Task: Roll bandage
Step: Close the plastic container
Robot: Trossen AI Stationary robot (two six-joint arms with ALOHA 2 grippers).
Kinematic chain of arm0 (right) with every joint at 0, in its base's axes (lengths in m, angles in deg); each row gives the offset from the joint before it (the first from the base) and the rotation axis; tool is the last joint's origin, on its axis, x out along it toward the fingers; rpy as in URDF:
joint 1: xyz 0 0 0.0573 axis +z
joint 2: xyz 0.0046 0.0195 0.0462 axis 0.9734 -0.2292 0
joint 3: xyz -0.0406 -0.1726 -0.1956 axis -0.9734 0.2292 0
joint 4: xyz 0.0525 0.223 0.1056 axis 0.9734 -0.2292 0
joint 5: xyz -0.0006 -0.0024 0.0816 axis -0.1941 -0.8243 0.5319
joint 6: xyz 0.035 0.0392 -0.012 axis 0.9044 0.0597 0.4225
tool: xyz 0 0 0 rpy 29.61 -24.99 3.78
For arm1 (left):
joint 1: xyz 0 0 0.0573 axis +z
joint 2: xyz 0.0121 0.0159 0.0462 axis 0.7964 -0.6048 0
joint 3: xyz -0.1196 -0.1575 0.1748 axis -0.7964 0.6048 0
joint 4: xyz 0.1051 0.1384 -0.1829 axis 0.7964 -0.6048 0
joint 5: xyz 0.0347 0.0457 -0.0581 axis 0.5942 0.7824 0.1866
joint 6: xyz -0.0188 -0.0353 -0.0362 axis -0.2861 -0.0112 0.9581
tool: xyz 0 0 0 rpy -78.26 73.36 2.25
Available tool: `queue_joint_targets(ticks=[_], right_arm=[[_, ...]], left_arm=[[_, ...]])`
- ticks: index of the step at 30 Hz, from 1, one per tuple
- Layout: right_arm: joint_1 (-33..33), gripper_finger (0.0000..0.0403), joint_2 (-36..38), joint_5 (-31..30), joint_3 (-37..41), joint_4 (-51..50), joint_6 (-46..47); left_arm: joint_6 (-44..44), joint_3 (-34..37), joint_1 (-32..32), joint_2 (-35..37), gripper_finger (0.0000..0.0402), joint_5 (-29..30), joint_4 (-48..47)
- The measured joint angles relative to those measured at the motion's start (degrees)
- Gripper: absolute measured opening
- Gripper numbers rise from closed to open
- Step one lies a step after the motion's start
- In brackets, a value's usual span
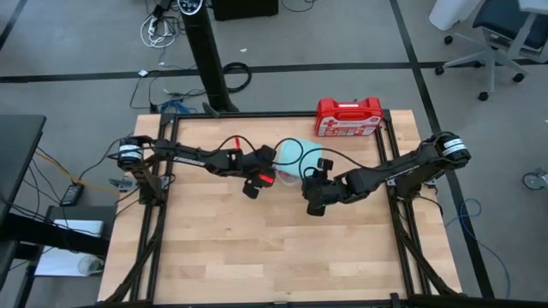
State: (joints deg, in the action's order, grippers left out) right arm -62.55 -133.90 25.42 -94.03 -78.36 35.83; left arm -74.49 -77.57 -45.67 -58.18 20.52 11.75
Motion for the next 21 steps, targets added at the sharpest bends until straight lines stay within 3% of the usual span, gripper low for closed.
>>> queue_joint_targets(ticks=[13,21], right_arm=[[0.0,0.015,0.0,0.0,0.0,0.0,0.4],[0.0,0.015,0.0,0.0,0.0,0.0,0.4]], left_arm=[[1.2,0.0,-3.3,-0.6,0.0173,0.1,1.9],[6.3,-1.5,-7.4,-0.6,0.0173,0.5,0.7]])
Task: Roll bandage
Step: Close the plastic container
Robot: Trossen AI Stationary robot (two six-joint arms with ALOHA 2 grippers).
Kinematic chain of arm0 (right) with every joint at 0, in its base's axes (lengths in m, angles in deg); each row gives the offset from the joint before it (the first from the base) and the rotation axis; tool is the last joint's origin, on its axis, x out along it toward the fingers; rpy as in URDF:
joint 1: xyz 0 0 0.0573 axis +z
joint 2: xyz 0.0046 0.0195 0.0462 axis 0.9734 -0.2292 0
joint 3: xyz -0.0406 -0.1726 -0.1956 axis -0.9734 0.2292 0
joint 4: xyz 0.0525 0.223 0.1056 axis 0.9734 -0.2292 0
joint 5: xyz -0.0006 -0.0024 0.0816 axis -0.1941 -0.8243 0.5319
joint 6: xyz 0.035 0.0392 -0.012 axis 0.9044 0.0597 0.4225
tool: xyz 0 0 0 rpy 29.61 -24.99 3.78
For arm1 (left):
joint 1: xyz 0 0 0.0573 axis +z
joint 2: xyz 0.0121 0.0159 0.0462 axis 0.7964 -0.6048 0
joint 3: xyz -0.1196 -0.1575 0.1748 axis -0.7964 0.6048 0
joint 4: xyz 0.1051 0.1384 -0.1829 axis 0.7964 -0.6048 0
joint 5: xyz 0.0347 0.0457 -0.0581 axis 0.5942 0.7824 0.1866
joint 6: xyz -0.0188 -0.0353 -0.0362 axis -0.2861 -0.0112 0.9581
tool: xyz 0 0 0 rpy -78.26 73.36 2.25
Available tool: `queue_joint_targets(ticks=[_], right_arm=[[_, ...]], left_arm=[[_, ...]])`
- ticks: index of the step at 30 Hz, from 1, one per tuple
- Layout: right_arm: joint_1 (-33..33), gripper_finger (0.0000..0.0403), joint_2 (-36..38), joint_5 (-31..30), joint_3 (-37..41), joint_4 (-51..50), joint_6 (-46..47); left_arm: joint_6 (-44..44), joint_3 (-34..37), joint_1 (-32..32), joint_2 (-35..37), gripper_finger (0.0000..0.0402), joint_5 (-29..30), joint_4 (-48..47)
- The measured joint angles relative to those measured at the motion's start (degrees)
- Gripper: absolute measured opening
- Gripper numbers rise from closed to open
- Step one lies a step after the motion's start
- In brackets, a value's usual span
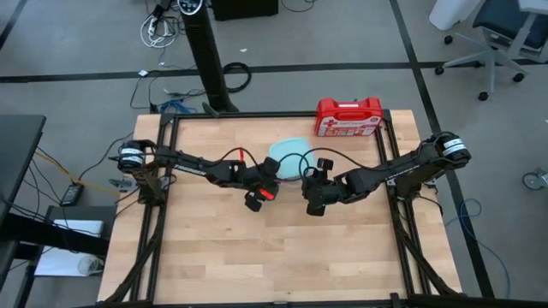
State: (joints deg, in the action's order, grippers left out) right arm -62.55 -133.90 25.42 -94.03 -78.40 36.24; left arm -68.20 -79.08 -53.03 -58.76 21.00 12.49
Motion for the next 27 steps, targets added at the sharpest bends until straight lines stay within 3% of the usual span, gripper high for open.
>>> queue_joint_targets(ticks=[7,16,22,27], right_arm=[[0.7,0.015,0.0,1.1,0.0,0.1,0.1],[2.5,0.015,0.0,0.3,0.0,0.2,0.9],[2.6,0.015,0.0,-0.2,0.0,0.5,0.8],[2.6,0.015,0.0,-0.2,0.0,0.7,0.8]], left_arm=[[4.5,-6.4,-2.0,0.0,0.0173,6.0,-8.9],[12.9,-8.8,0.1,0.0,0.0173,4.0,-19.0],[10.0,-8.8,0.9,0.0,0.0173,6.4,-19.1],[6.6,-8.8,2.5,-1.4,0.0173,3.8,-19.8]])
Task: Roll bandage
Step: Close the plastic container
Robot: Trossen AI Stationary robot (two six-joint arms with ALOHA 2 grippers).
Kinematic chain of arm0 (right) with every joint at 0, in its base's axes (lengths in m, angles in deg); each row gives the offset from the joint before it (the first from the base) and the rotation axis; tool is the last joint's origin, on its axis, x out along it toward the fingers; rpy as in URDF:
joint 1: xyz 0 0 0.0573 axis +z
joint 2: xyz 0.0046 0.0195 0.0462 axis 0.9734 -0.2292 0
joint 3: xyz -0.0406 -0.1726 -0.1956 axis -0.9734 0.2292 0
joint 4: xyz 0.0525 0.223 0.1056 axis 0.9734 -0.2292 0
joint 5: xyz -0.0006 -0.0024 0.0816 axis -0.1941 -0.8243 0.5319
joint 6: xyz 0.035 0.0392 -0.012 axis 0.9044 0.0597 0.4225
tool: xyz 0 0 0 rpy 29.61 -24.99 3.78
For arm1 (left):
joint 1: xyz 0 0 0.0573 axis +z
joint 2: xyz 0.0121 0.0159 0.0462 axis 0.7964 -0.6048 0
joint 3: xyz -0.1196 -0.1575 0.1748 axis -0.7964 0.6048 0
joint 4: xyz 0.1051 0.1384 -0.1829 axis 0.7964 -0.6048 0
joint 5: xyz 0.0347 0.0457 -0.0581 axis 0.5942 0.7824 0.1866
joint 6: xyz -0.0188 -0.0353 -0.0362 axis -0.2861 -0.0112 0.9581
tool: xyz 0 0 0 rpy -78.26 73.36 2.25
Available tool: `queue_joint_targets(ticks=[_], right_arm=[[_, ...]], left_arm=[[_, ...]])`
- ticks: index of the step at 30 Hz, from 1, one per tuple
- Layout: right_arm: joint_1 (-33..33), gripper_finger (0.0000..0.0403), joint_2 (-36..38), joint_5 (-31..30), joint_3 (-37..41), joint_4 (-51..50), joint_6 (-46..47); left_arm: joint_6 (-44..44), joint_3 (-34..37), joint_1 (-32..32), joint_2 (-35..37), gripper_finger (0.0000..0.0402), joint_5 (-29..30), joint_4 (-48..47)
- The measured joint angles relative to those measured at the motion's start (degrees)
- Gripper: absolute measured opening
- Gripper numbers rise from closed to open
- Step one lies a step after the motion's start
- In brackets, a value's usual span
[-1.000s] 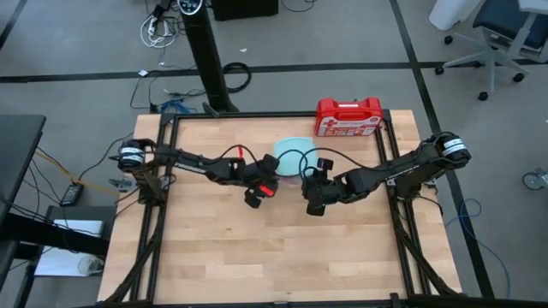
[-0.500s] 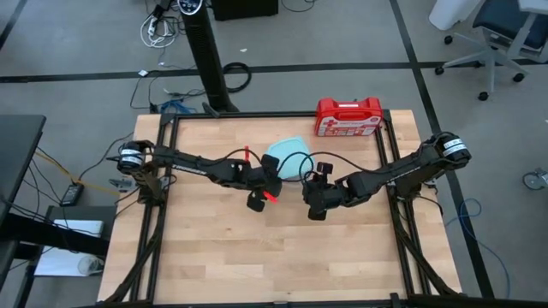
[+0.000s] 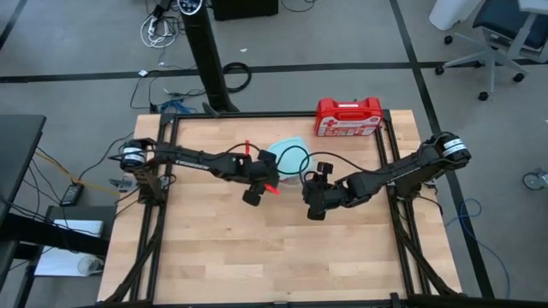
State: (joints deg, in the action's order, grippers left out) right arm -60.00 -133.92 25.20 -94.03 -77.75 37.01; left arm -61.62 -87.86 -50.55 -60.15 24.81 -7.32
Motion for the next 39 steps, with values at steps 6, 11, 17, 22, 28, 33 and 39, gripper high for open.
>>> queue_joint_targets(ticks=[6,11,17,22,28,33,39], right_arm=[[0.0,0.015,0.0,0.0,0.0,0.2,-0.2],[0.0,0.015,0.0,0.0,0.0,0.2,-0.3],[0.0,0.015,0.0,0.0,0.0,0.3,-0.7],[0.1,0.015,0.0,0.0,0.0,0.3,-0.6],[0.4,0.015,0.0,0.0,0.0,0.3,-0.4],[0.4,0.015,0.0,0.0,0.0,0.3,-0.4],[0.4,0.015,0.0,0.0,0.0,0.3,-0.4]], left_arm=[[-0.5,0.0,2.2,-3.1,0.0173,-0.6,0.3],[-3.1,0.0,2.0,-4.5,0.0172,-1.5,1.1],[-2.7,0.0,1.9,-4.5,0.0172,-7.4,1.2],[-1.6,0.0,1.7,-4.5,0.0172,-7.7,1.1],[2.0,0.0,-0.4,-4.5,0.0172,-9.9,-1.6],[4.6,-0.1,-3.1,-4.5,0.0173,-9.8,-2.6],[5.3,-2.5,-5.7,-4.5,0.0172,-9.5,-4.6]])
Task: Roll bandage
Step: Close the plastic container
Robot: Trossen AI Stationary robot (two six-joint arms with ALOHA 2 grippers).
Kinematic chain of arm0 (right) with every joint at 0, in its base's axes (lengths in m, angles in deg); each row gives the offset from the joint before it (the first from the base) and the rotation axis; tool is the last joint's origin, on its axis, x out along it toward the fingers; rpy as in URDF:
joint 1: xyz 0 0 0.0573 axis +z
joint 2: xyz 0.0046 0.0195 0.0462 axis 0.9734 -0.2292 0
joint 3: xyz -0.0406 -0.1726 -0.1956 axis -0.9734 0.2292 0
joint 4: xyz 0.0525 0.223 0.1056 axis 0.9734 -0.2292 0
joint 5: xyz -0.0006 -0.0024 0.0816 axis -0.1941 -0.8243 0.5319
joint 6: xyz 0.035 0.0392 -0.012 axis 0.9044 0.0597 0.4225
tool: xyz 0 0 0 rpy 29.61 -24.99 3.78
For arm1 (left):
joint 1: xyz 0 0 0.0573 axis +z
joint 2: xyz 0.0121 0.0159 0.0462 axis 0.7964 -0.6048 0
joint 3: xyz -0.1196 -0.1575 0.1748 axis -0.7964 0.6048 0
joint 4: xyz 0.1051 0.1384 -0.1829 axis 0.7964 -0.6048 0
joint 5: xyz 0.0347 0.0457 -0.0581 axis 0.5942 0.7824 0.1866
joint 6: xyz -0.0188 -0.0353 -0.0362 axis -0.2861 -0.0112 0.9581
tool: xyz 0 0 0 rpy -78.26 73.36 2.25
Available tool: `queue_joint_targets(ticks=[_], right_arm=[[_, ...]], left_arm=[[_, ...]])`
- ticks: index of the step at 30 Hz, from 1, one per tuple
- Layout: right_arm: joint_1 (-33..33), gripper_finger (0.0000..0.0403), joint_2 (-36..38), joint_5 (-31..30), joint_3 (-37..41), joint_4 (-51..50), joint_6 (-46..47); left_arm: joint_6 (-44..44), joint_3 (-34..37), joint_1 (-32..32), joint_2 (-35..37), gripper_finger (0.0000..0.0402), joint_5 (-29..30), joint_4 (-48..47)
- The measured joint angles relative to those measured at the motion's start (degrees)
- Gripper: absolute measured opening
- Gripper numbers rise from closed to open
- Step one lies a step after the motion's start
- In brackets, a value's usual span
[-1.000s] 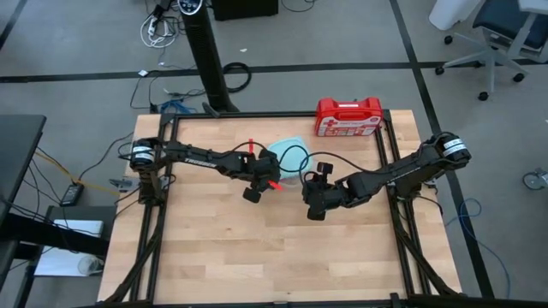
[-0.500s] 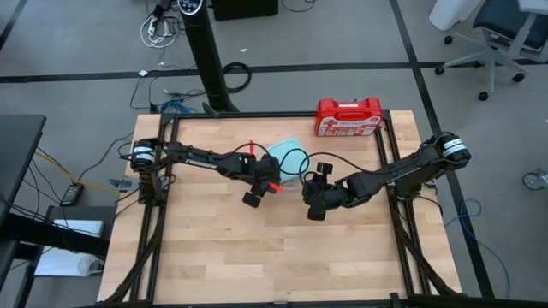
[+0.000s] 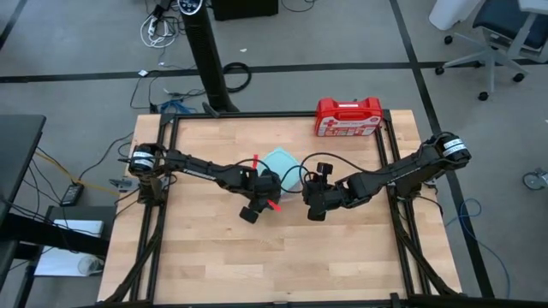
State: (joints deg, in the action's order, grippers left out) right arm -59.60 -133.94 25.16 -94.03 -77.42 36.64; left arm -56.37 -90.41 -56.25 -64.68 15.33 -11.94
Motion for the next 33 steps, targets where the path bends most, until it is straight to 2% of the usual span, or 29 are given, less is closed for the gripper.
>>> queue_joint_targets(ticks=[10,22,27,33], right_arm=[[0.3,0.015,0.0,0.0,0.0,0.0,0.1],[0.7,0.015,0.0,0.0,0.0,0.1,0.2],[0.7,0.015,0.0,0.0,0.0,0.1,0.1],[0.7,0.015,0.0,0.0,0.0,0.2,0.2]], left_arm=[[7.0,-9.0,-0.3,0.0,0.0172,0.4,-14.0],[9.6,-12.6,-2.1,0.1,0.0172,0.5,-24.2],[9.5,-12.6,-2.3,0.1,0.0172,4.1,-24.0],[9.1,-12.6,-2.3,0.1,0.0172,2.5,-23.4]])
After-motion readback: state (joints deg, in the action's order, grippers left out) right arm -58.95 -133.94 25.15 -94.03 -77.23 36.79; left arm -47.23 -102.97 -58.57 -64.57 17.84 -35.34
